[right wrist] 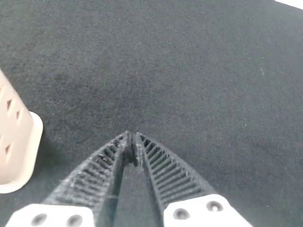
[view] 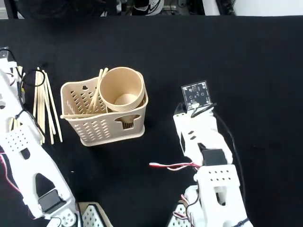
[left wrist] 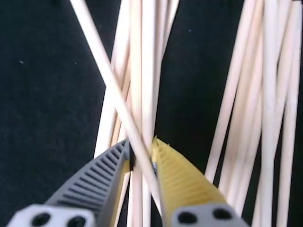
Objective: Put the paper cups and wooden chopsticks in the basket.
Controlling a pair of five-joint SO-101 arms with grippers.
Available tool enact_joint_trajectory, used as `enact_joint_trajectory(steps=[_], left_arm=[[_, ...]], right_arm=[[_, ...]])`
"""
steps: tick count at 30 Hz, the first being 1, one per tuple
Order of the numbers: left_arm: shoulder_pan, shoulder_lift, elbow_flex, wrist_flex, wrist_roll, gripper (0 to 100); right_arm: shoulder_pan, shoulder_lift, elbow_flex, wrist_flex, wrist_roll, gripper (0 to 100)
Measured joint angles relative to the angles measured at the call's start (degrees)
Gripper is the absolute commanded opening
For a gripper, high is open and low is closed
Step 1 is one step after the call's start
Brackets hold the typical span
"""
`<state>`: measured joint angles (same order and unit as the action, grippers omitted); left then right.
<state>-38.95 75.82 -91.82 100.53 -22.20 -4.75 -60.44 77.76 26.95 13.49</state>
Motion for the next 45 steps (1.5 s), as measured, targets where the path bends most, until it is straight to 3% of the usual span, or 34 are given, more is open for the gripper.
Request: enact_joint_trajectory(steps=[7, 17, 25, 31, 45], left_arm=[[0.0, -7.65, 9.49, 0.0, 5.45, 3], [0.0, -38.15, 37.27, 0.0, 7.38, 3], [6.15, -57.93, 51.87, -2.2, 7.38, 3], [8.18, -69.54, 66.64, -13.36, 11.87, 3], [11.6, -108.13, 115.87, -52.13, 15.74, 3]], right_arm=[[0.0, 0.0, 0.0, 0.0, 0.0, 1.3], [0.0, 0.0, 0.0, 0.0, 0.0, 1.3], [0.0, 0.0, 0.0, 0.0, 0.0, 1.3], [0.0, 0.0, 0.0, 0.0, 0.0, 1.3], [0.0, 0.0, 0.0, 0.0, 0.0, 1.3]])
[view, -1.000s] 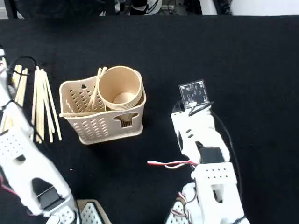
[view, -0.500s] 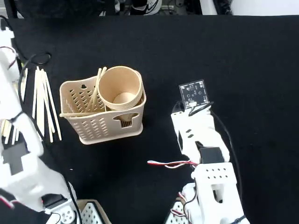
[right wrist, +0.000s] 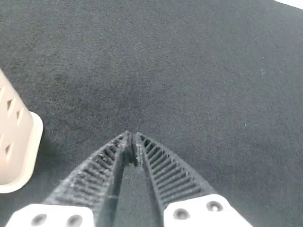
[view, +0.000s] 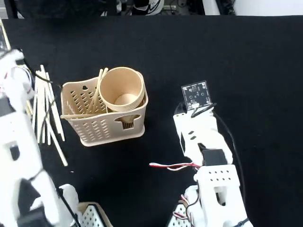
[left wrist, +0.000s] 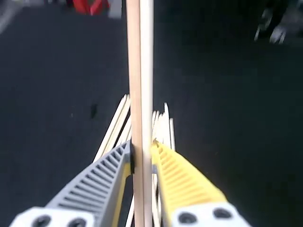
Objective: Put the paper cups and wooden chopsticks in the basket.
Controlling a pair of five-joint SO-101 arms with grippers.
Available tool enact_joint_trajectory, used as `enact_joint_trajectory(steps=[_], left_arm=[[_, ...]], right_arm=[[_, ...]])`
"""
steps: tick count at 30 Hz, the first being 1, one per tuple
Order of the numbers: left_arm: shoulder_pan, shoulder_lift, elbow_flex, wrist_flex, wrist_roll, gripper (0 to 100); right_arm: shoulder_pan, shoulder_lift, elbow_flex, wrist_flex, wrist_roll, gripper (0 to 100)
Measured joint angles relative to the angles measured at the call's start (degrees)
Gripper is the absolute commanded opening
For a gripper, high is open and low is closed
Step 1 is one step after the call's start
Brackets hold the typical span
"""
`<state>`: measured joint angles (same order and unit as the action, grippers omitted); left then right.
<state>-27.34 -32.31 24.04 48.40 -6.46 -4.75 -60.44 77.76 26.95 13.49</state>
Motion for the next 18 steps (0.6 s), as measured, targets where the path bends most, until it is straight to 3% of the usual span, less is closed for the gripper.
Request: enact_joint_trajectory(steps=[6, 12, 18], left_arm=[[0.53, -11.69, 8.18, -7.12, 4.31, 3], [0.62, -20.13, 8.7, -7.82, 7.65, 3], [6.42, -32.62, 12.31, -7.56, 8.7, 3]], right_arm=[[0.0, 0.0, 0.0, 0.0, 0.0, 1.3], [0.0, 0.0, 0.0, 0.0, 0.0, 1.3], [0.0, 0.0, 0.0, 0.0, 0.0, 1.3]])
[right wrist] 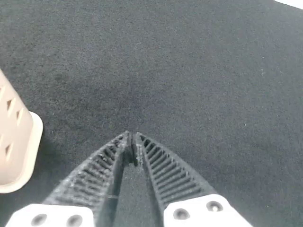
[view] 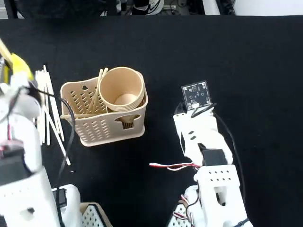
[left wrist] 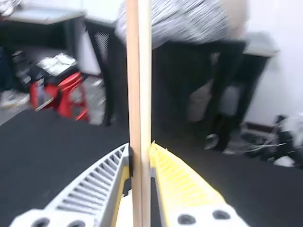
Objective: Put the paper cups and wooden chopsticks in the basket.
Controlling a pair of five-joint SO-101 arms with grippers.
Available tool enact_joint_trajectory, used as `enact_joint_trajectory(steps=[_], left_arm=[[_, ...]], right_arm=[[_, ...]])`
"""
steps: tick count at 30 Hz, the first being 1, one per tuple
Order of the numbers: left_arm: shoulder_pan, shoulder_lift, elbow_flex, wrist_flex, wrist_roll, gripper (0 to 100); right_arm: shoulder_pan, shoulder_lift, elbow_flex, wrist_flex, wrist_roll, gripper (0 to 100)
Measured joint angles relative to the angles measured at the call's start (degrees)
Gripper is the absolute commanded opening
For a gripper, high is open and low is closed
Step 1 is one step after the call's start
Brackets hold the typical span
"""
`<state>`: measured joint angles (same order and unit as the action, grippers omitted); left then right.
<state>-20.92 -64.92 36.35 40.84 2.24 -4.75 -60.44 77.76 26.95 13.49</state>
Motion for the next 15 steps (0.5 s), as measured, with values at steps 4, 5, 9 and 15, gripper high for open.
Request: enact_joint_trajectory(steps=[4, 5, 9, 15], left_arm=[[6.59, -11.25, 4.4, 0.18, 0.0, 3], [8.09, -14.07, 5.45, 0.18, 0.0, 3], [15.12, -23.65, 11.78, -4.22, 0.0, 3], [18.73, -27.43, 25.32, -12.66, 0.0, 3]], right_arm=[[0.0, 0.0, 0.0, 0.0, 0.0, 1.3], [0.0, 0.0, 0.0, 0.0, 0.0, 1.3], [0.0, 0.0, 0.0, 0.0, 0.0, 1.3], [0.0, 0.0, 0.0, 0.0, 0.0, 1.3]])
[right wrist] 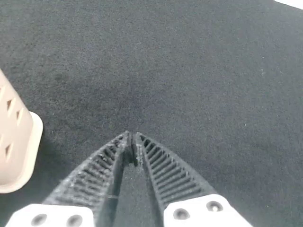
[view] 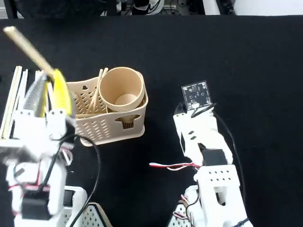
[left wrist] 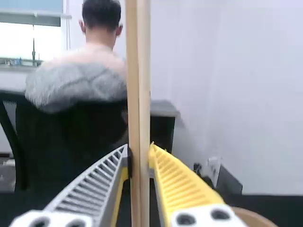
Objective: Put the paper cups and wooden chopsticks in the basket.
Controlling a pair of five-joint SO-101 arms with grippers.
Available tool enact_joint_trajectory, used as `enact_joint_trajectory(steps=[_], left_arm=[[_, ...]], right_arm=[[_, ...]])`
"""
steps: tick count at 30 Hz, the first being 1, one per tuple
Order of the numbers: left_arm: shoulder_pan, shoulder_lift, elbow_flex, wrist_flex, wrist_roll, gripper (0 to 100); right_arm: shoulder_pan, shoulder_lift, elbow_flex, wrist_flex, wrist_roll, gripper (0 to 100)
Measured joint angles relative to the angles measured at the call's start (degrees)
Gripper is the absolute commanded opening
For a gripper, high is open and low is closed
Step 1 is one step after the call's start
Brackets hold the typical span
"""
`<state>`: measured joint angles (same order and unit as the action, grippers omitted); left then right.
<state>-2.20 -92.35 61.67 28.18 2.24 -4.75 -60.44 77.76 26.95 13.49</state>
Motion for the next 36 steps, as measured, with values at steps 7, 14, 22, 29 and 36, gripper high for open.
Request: enact_joint_trajectory(steps=[7, 14, 22, 29, 36], left_arm=[[0.26, 0.0, 12.84, -5.27, 0.0, 8], [0.26, -0.18, 11.52, 0.88, 5.89, 21], [-3.69, -0.26, -5.71, 17.93, 8.88, 22], [-20.22, 9.58, -20.4, 26.11, 8.88, 22], [-30.42, 36.84, -31.12, 27.52, 5.36, 22]], right_arm=[[0.0, 0.0, 0.0, 0.0, 0.0, 1.3], [0.0, 0.0, 0.0, 0.0, 0.0, 1.3], [0.0, 0.0, 0.0, 0.0, 0.0, 1.3], [0.0, 0.0, 0.0, 0.0, 0.0, 1.3], [0.0, 0.0, 0.0, 0.0, 0.0, 1.3]])
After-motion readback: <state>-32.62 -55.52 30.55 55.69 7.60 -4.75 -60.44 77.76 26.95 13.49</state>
